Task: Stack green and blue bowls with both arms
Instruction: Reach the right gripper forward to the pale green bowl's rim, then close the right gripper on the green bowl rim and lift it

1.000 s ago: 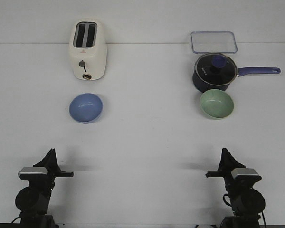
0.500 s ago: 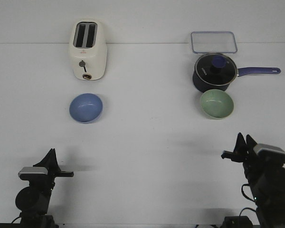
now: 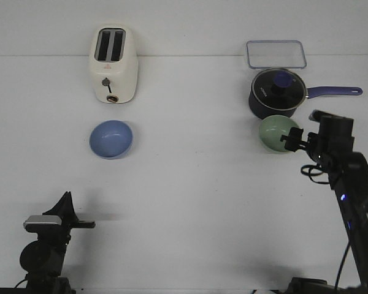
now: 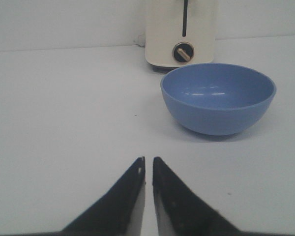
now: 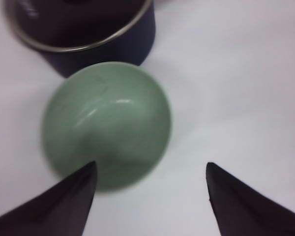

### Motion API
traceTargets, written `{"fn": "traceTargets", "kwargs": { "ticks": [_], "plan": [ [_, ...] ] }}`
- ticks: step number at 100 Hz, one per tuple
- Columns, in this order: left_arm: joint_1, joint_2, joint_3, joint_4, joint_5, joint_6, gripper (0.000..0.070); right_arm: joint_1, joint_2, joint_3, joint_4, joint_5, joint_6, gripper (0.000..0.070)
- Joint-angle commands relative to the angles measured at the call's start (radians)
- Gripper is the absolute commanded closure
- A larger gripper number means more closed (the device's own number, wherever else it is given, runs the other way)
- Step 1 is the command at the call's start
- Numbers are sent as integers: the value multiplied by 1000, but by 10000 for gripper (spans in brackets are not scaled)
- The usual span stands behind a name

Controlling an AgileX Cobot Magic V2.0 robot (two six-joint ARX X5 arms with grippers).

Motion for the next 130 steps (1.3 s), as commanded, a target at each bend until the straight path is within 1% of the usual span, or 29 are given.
{"fn": "traceTargets", "kwargs": {
  "ticks": [1,9,24,31,35,41,49,51,54,55,56,62,64,66,78,83,101,107,116,130],
  "plan": [
    [0,-2,-20,14,1,9,686,-11,100,60,-6,-20,-20,241],
    [0,-2,-20,14,1,9,686,-28,195,114,-18,-47,-26,245],
    [0,-2,-20,14,1,9,686,-46,317,172,-18,-42,-27,245],
    [0,-2,-20,14,1,9,686,-54,352,174,8,-42,-29,249],
    [0,-2,-20,14,1,9,686,-57,367,174,18,-42,-29,264],
    [0,-2,-20,14,1,9,686,-59,389,174,29,-42,-29,308],
    [0,-2,-20,14,1,9,686,-60,411,174,40,-43,-29,339],
    [0,-2,-20,14,1,9,686,-61,415,174,44,-43,-29,356],
    [0,-2,-20,14,1,9,686,-61,419,174,48,-42,-29,403],
    [0,-2,-20,14,1,9,686,-61,420,174,51,-42,-29,436],
    [0,-2,-20,14,1,9,686,-61,420,174,52,-42,-29,449],
    [0,-2,-20,14,1,9,686,-61,420,174,57,-39,-28,604],
    [0,-2,-20,14,1,9,686,-61,420,174,59,-38,-23,645],
    [0,-2,-20,15,1,9,686,-61,420,174,61,-39,-19,656],
    [0,-2,-20,15,1,9,686,-64,420,174,72,-40,-2,659],
    [0,-2,-20,14,1,9,686,-64,420,174,73,-43,0,700],
    [0,-2,-20,14,1,9,686,-66,409,174,68,-75,16,700],
    [0,-2,-20,14,1,9,686,-70,391,174,65,-106,20,700],
    [0,-2,-20,15,1,9,686,-77,337,174,39,-182,18,700],
    [0,-2,-20,14,1,9,686,-75,223,172,-50,-237,-16,700]
  ]
}}
